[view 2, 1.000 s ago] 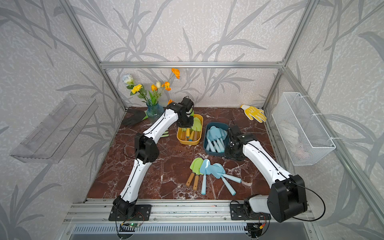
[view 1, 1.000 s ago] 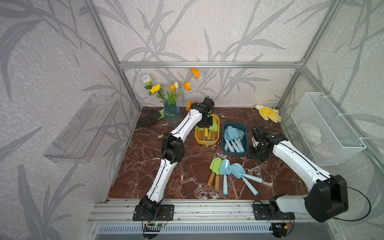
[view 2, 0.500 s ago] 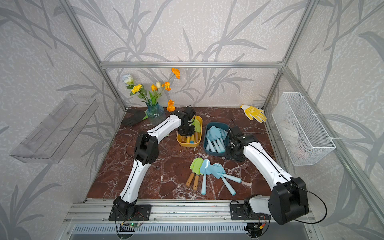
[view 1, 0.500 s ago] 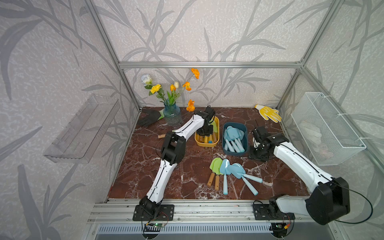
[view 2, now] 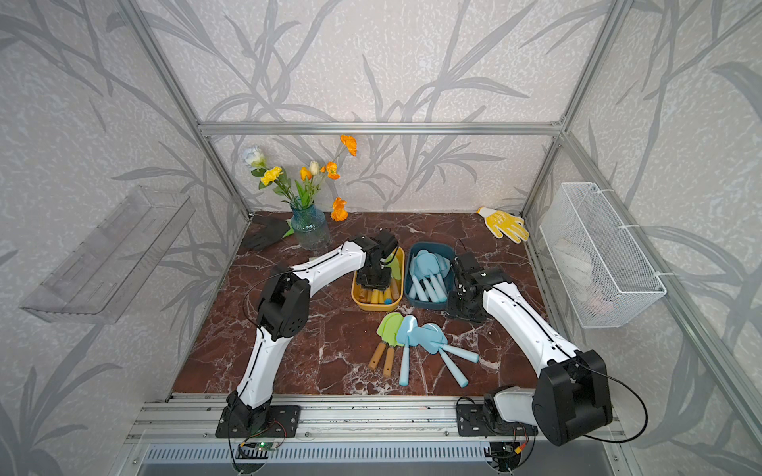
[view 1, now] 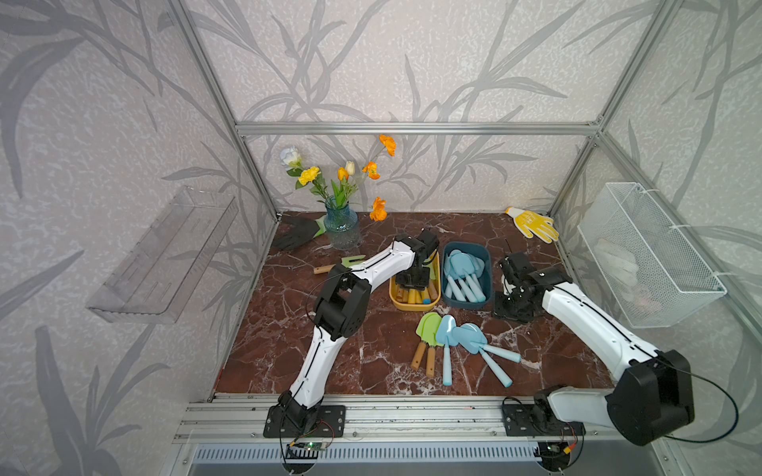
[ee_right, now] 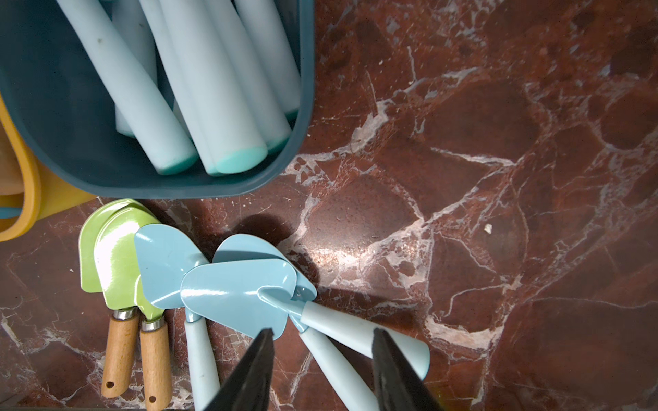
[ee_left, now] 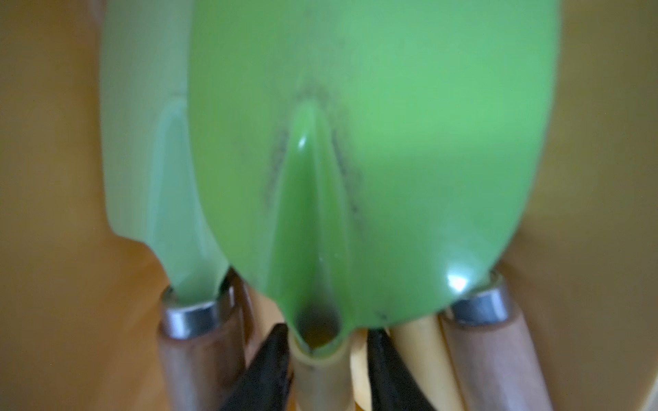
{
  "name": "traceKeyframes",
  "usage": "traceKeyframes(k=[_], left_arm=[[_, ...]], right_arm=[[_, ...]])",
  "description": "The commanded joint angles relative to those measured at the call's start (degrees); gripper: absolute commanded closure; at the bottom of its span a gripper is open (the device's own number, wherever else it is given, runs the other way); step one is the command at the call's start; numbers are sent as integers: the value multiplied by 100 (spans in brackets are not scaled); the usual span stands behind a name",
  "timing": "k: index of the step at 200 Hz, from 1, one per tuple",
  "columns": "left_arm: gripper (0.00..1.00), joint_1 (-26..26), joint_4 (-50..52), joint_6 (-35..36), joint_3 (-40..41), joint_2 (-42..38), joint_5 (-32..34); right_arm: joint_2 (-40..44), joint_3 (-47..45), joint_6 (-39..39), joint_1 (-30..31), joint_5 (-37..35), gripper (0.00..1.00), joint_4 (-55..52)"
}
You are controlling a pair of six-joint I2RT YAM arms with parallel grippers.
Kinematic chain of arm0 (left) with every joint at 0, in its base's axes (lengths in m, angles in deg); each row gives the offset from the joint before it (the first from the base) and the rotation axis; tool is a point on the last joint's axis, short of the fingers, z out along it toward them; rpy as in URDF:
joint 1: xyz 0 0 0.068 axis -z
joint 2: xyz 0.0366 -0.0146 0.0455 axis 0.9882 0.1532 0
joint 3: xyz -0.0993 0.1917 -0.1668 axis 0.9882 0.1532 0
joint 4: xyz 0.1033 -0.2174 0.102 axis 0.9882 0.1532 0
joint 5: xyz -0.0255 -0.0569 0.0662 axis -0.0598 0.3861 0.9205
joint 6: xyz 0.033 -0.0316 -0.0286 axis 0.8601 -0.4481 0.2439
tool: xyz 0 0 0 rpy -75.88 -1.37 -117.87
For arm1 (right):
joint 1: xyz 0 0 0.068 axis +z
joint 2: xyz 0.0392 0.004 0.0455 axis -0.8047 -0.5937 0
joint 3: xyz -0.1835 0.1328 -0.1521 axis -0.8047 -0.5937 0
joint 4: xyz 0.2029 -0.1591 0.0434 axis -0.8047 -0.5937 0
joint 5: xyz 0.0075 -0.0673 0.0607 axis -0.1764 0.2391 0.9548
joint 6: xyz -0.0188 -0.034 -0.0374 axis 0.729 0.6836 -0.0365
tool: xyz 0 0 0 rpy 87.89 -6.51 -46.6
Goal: Sort the small shovels by color and place them into the storage box
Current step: Move the storage box to the center of the board.
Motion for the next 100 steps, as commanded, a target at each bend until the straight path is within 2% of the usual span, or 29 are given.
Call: traceKeyframes(k=[1,47,78,100], left_arm=[[54,40,349,-56,-289,-362,120],[49,99,704,-69,-984,-614,136],[45,89,589,-264,-766,-1051,305],[43,44,292,-441,-50,-1545,662]], right_arm=[[148,-65,116,22,22,52,14],[481,-263,307,364,510,50,230],[645,-541,162,1512,698,49,593],[362,-674,-44,2416,687,49,868]])
